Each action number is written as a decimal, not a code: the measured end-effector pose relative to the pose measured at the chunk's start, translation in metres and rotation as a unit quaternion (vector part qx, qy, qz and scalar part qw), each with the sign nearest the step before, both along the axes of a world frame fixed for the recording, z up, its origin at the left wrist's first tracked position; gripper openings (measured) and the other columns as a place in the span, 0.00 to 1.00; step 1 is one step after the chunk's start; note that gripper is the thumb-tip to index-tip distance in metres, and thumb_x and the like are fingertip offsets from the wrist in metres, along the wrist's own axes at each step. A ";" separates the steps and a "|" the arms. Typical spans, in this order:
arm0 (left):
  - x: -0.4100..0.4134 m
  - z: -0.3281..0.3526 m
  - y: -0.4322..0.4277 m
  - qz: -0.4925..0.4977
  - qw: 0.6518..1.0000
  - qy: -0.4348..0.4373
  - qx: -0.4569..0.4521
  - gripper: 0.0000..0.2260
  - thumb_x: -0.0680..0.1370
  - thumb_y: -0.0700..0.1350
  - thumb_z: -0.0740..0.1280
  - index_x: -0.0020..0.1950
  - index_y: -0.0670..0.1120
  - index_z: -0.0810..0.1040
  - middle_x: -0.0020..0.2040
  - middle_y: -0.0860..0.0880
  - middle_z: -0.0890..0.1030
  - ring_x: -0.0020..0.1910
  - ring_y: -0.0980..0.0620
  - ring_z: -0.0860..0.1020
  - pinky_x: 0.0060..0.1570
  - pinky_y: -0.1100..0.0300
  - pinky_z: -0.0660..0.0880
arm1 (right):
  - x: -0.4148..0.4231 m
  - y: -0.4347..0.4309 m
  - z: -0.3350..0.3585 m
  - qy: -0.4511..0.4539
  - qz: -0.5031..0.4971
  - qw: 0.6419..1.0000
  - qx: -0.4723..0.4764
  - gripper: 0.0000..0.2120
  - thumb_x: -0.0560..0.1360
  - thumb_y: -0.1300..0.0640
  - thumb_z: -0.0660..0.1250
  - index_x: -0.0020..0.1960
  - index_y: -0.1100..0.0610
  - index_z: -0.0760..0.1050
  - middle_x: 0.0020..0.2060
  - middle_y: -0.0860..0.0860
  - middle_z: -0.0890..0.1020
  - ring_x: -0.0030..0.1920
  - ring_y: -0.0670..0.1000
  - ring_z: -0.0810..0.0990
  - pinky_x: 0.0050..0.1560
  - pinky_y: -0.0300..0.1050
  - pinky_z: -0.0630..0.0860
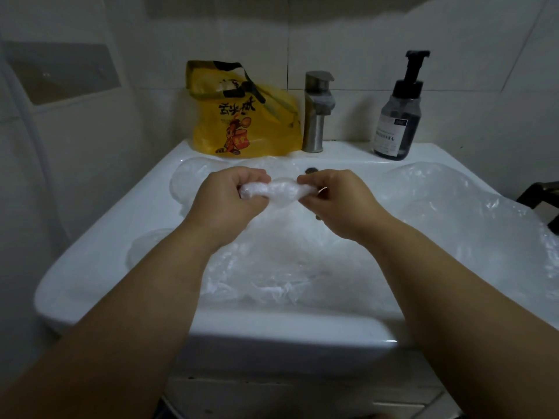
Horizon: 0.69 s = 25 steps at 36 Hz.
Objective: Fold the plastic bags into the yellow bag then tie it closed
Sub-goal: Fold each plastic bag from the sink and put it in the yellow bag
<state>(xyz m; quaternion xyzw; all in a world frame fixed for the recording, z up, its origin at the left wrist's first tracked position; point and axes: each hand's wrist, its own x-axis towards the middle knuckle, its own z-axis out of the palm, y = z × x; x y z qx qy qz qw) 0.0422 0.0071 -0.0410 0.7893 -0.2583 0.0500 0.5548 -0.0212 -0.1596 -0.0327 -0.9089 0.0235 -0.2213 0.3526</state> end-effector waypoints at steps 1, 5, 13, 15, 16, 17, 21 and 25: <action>0.000 0.000 0.000 0.003 1.000 -0.006 0.004 0.11 0.75 0.40 0.71 0.55 0.52 0.80 0.47 0.61 0.78 0.47 0.60 0.78 0.41 0.72 0.75 | -0.001 0.000 0.001 -0.003 0.001 1.000 0.002 0.16 0.78 0.56 0.65 0.65 0.56 0.76 0.53 0.50 0.81 0.40 0.44 0.75 0.42 0.33 0.71; -0.001 0.000 0.001 0.009 0.998 -0.038 0.043 0.04 0.77 0.46 0.69 0.47 0.55 0.77 0.41 0.56 0.78 0.39 0.59 0.75 0.31 0.76 0.69 | -0.002 -0.004 0.004 0.010 0.014 0.998 0.068 0.10 0.79 0.55 0.64 0.57 0.56 0.80 0.36 0.47 0.79 0.32 0.43 0.76 0.31 0.29 0.71; -0.003 0.008 -0.002 -0.079 0.986 0.112 -0.095 0.05 0.80 0.42 0.64 0.48 0.51 0.78 0.42 0.51 0.80 0.42 0.58 0.80 0.44 0.65 0.79 | -0.006 -0.007 0.015 0.086 0.085 0.929 0.350 0.07 0.79 0.60 0.63 0.51 0.61 0.78 0.42 0.55 0.78 0.37 0.49 0.75 0.37 0.39 0.77; -0.004 0.010 -0.002 -0.084 0.981 0.132 -0.114 0.05 0.80 0.41 0.64 0.48 0.50 0.78 0.39 0.51 0.80 0.37 0.60 0.80 0.40 0.66 0.78 | -0.007 -0.007 0.016 0.090 0.089 0.923 0.364 0.06 0.79 0.61 0.63 0.50 0.61 0.78 0.40 0.54 0.79 0.34 0.48 0.75 0.35 0.38 0.76; -0.005 0.010 -0.001 -0.084 0.981 0.135 -0.112 0.05 0.80 0.41 0.64 0.48 0.50 0.78 0.39 0.50 0.81 0.36 0.59 0.80 0.39 0.66 0.78 | -0.008 -0.007 0.016 0.089 0.088 0.924 0.362 0.06 0.79 0.61 0.63 0.49 0.61 0.78 0.39 0.54 0.79 0.33 0.47 0.75 0.34 0.38 0.76; -0.005 0.010 0.000 -0.081 0.982 0.136 -0.101 0.05 0.80 0.41 0.65 0.47 0.50 0.78 0.38 0.50 0.81 0.36 0.59 0.80 0.39 0.66 0.79 | -0.008 -0.008 0.016 0.087 0.085 0.926 0.357 0.06 0.79 0.61 0.63 0.49 0.61 0.78 0.37 0.54 0.79 0.33 0.47 0.75 0.33 0.37 0.75; -0.005 0.010 0.001 -0.076 0.986 0.140 -0.055 0.03 0.79 0.44 0.65 0.48 0.50 0.78 0.35 0.51 0.84 0.34 0.58 0.80 0.37 0.65 0.79 | -0.008 -0.009 0.015 0.089 0.077 0.933 0.340 0.05 0.78 0.62 0.64 0.47 0.62 0.78 0.34 0.53 0.79 0.31 0.46 0.75 0.32 0.36 0.75; -0.007 0.016 0.003 -0.112 0.969 0.203 -0.086 0.03 0.79 0.41 0.65 0.50 0.47 0.79 0.35 0.50 0.84 0.33 0.58 0.80 0.35 0.66 0.78 | -0.010 -0.011 0.020 0.096 0.104 0.908 0.394 0.06 0.78 0.66 0.63 0.47 0.60 0.78 0.30 0.53 0.78 0.30 0.47 0.74 0.30 0.37 0.73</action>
